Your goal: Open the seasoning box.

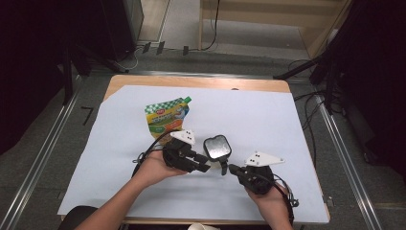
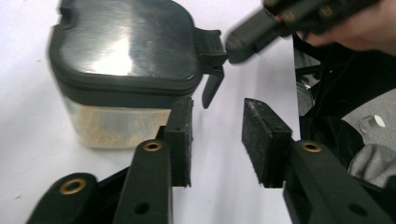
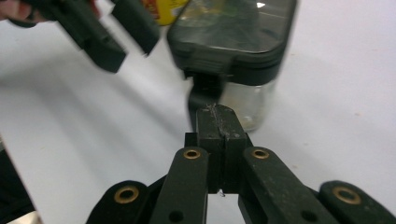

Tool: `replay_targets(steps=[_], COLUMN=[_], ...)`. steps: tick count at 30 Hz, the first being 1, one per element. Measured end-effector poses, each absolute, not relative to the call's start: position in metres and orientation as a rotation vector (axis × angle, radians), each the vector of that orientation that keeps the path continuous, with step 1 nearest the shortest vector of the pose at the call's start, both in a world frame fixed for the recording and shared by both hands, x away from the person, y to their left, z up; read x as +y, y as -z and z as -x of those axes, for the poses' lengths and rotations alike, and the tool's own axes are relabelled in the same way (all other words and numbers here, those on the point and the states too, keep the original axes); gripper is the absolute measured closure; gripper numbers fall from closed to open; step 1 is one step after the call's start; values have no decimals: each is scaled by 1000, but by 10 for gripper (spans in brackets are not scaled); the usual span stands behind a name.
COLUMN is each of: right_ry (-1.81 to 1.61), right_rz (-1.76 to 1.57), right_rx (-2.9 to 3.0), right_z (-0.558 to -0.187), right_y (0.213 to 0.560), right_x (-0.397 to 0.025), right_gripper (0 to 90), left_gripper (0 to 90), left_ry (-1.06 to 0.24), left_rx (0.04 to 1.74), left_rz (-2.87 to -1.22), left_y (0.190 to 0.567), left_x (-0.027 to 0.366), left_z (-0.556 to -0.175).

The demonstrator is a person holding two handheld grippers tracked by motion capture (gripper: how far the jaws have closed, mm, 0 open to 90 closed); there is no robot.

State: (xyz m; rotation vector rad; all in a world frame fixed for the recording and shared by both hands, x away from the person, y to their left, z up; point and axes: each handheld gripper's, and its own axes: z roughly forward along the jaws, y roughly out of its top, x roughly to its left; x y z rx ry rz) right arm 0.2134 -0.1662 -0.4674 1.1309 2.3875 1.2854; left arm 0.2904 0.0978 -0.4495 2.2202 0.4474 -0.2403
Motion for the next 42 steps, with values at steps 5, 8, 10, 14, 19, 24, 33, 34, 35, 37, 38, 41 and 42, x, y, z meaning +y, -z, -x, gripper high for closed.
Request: replay_targets(steps=[5,8,10,14,19,24,33,34,35,37,38,41,42], right_ry=[-1289,-1291,-1296,-1276,-1255,-1246,-1241,-1241,-1241,-1236,-1237,-1226,-1226], right_rz=[-1104,-1098,-1092,-1063,-1068,-1078,-1089,-1089,-1099,-1110,-1113,-1134,-1134], right_rx=[2421,2434,2450,2473,2487,2487,2474,2474,2473,2468,2467,2455,2455], right_z=[-210,-212,-212,-214,-218,-218,-219,-219,-219,-220,-220,-221,-221], right_y=[471,473,475,480,485,487,486,486,486,486,486,486,486], right_x=[-155,-151,-146,-136,-133,-134,-140,-140,-142,-144,-146,-152,-152], right_gripper=[900,900,900,900,900,900,900,900,900,900,900,900,900], left_gripper=[501,467,455,440,441,443,443,442,442,442,443,443,443], left_ry=[213,209,204,201,222,215,199,199,195,197,196,186,186], left_rx=[465,475,479,487,502,499,498,498,498,501,504,507,507], left_rz=[-2209,-2203,-2208,-2202,-2195,-2204,-2207,-2207,-2209,-2211,-2210,-2210,-2210], left_y=[450,451,451,452,452,453,452,452,452,453,453,453,453], left_x=[101,102,102,104,104,104,105,105,106,106,106,105,105], left_z=[-294,-295,-296,-298,-300,-301,-301,-301,-301,-301,-301,-301,-301])
